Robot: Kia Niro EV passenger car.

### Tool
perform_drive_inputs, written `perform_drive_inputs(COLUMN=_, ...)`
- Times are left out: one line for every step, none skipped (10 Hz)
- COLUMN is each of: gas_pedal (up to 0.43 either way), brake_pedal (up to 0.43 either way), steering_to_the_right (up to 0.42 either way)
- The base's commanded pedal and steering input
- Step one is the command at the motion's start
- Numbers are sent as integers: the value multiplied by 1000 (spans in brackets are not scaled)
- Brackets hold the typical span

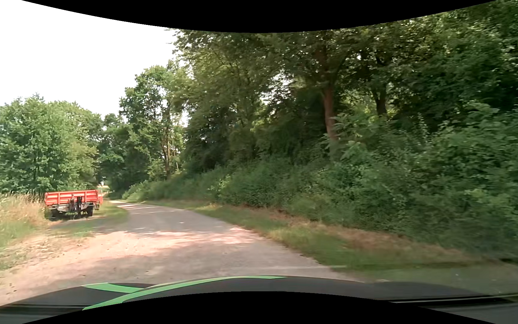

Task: Follow the waypoints while adhering to traffic rules and regulations

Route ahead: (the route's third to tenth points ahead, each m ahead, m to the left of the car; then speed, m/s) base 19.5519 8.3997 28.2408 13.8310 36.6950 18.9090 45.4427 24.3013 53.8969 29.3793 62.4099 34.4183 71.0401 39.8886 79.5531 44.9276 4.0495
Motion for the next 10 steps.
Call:
perform_drive_inputs(gas_pedal=169, brake_pedal=0, steering_to_the_right=-288)
perform_drive_inputs(gas_pedal=169, brake_pedal=0, steering_to_the_right=-254)
perform_drive_inputs(gas_pedal=169, brake_pedal=0, steering_to_the_right=-219)
perform_drive_inputs(gas_pedal=157, brake_pedal=0, steering_to_the_right=-203)
perform_drive_inputs(gas_pedal=157, brake_pedal=0, steering_to_the_right=-198)
perform_drive_inputs(gas_pedal=157, brake_pedal=0, steering_to_the_right=-196)
perform_drive_inputs(gas_pedal=157, brake_pedal=0, steering_to_the_right=-194)
perform_drive_inputs(gas_pedal=157, brake_pedal=0, steering_to_the_right=-187)
perform_drive_inputs(gas_pedal=157, brake_pedal=0, steering_to_the_right=-174)
perform_drive_inputs(gas_pedal=169, brake_pedal=0, steering_to_the_right=-158)
